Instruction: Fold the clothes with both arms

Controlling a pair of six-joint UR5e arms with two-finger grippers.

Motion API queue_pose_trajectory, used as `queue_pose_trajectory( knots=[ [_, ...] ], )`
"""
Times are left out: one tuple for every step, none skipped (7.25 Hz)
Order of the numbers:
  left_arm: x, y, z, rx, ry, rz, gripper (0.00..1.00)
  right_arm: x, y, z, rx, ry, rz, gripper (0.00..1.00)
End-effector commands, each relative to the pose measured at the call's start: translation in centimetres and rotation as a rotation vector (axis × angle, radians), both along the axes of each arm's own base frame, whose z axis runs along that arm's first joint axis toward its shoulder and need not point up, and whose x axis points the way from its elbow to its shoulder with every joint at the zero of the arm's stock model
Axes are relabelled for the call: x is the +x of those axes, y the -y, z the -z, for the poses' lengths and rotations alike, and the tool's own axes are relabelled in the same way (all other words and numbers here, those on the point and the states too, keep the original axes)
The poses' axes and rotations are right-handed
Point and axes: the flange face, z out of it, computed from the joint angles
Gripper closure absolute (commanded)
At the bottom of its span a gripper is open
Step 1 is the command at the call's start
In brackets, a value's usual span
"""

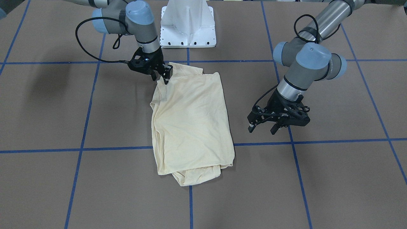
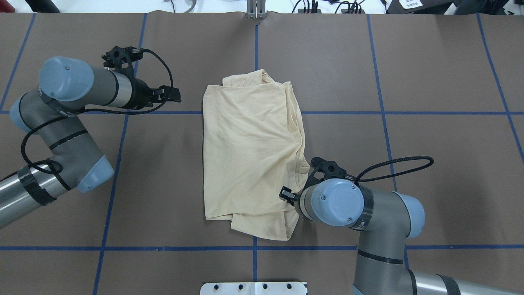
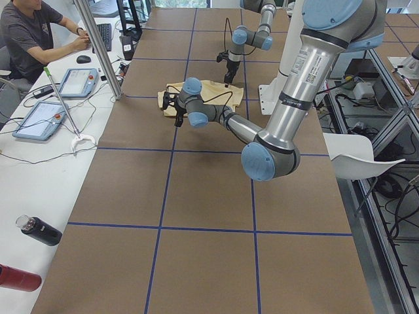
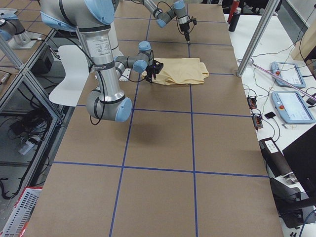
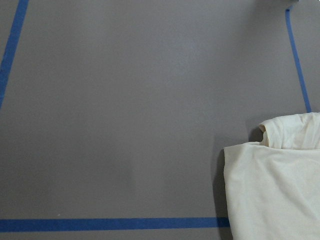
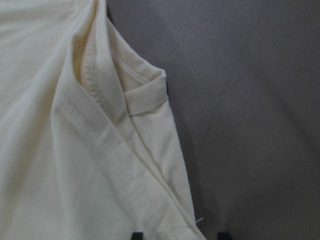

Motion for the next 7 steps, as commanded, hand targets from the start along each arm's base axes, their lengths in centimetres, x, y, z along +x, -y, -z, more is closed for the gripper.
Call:
queue_pose_trajectory(
  knots=[
    [-0.1,0.0,0.0,0.0,0.0,0.001,0.0,0.2,0.1,0.3,-0.018,0.01,-0.019,1.0],
    [0.0,-0.1,0.1,0.001,-0.001,0.0,0.0,0.3,0.0,0.5,-0.016,0.015,-0.017,1.0],
    [-0.1,0.0,0.0,-0.001,0.001,0.001,0.0,0.5,0.0,0.8,-0.015,0.022,-0.017,1.0],
    [0.0,0.0,0.0,-0.001,0.001,0.0,0.0,1.0,-0.1,0.8,-0.014,0.025,-0.017,1.0],
    [0.0,0.0,0.0,-0.001,0.001,0.0,0.0,2.0,-0.4,0.7,-0.013,0.03,-0.017,1.0],
    [0.0,0.0,0.0,-0.001,0.001,0.0,0.0,2.9,-0.7,0.3,-0.013,0.03,-0.017,1.0],
    [0.0,0.0,0.0,-0.001,0.001,0.0,0.0,3.1,-1.0,0.3,-0.012,0.033,-0.012,1.0]
  ],
)
